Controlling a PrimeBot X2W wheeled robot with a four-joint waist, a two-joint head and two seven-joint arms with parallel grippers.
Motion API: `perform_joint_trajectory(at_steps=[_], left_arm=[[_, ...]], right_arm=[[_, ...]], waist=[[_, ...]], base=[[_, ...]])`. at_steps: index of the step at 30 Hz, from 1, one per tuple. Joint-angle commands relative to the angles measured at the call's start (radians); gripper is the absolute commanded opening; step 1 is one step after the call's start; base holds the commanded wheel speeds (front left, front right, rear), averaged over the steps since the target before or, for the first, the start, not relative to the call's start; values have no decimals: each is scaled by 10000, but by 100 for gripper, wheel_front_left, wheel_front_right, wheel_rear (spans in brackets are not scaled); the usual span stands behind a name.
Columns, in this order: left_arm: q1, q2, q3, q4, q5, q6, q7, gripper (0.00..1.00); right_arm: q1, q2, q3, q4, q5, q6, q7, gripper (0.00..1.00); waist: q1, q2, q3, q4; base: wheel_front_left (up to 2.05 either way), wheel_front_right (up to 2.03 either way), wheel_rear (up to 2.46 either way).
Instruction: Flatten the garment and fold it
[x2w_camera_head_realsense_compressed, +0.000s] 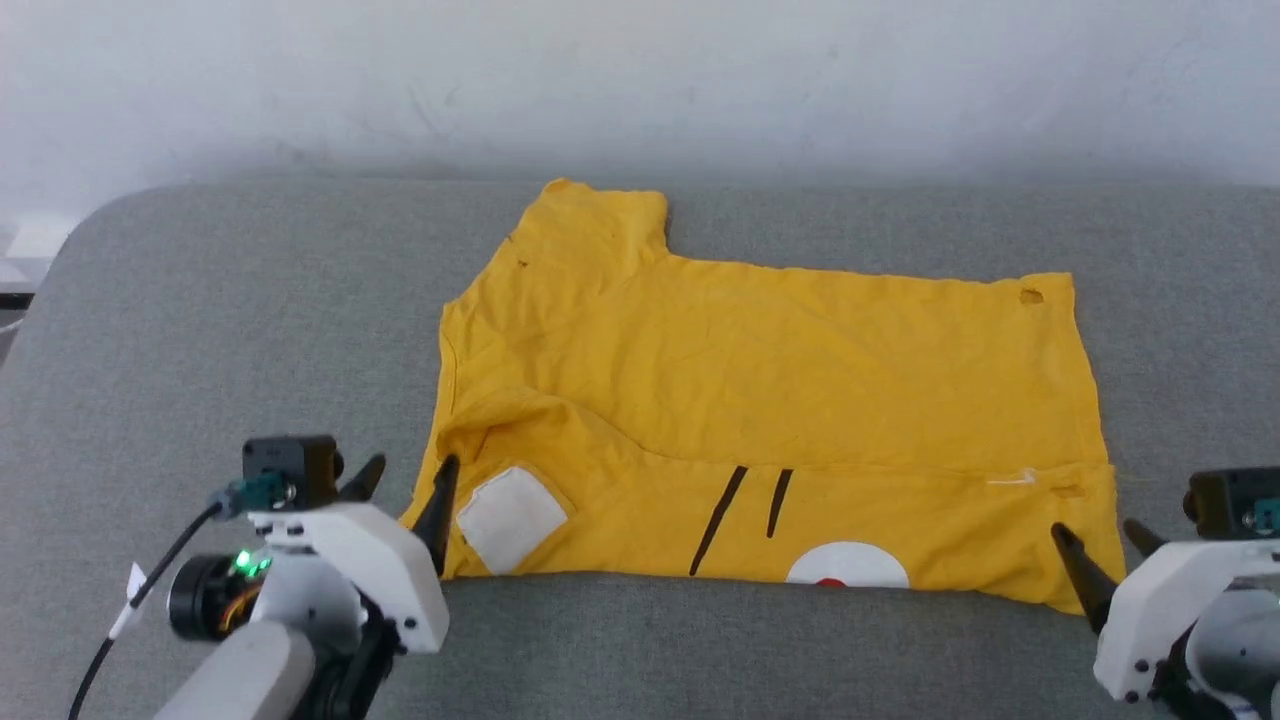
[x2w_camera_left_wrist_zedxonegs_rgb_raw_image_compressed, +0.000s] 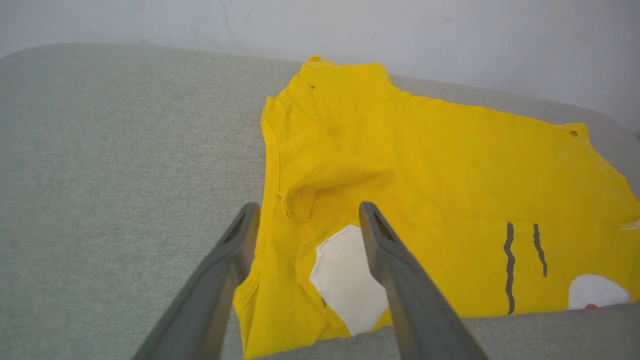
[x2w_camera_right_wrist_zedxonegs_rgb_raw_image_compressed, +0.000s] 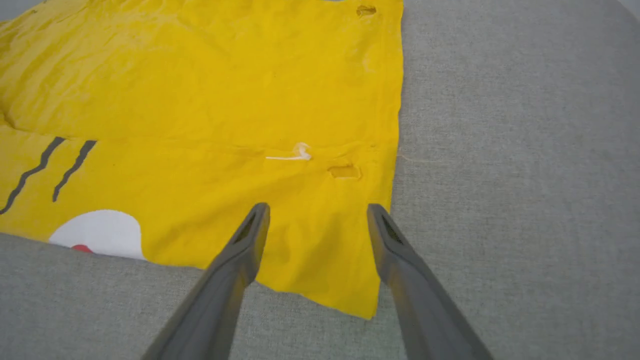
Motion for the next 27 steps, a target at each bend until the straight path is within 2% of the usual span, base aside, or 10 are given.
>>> perform_joint_trajectory(at_steps=[1,4,9,16,22,26,27], left_arm=[[381,277,-38,-318,82,384,275,100],[810,653,-290,-812,291,930,977,100],[1113,911,-505,-1081,403,1498,1717,100],[1037,893,-433,-621,508,1868,1774,100],[905,861,-595,-41,589,2202,2252,100],[867,666,-766,256,459,2101,2467,100],[874,585,-814,291,377,2011,2508,55]], right_arm=[[293,463,-342,-372,-312,-9,260,100],[677,1152,-714,-1006,-635,-9,681,100],[1049,1648,-709,-1885,-798,-9,1176,100],[1146,1787,-683,-2537,-805,-9,1520,100],[1045,1851,-832,-2912,-837,-9,1575,100],[991,1874,-872,-3000,-823,-9,1612,100],[980,1877,-898,-3015,-835,-9,1623,100]], waist=[[2,0,-101,-23],[2,0,-58,-63],[2,0,225,-260],[2,0,733,-551],[2,0,1129,-720],[2,0,1290,-758],[2,0,1303,-751]], base=[[0,0,0],[0,0,0],[0,0,0],[0,0,0],[0,0,0],[0,0,0],[0,0,0]])
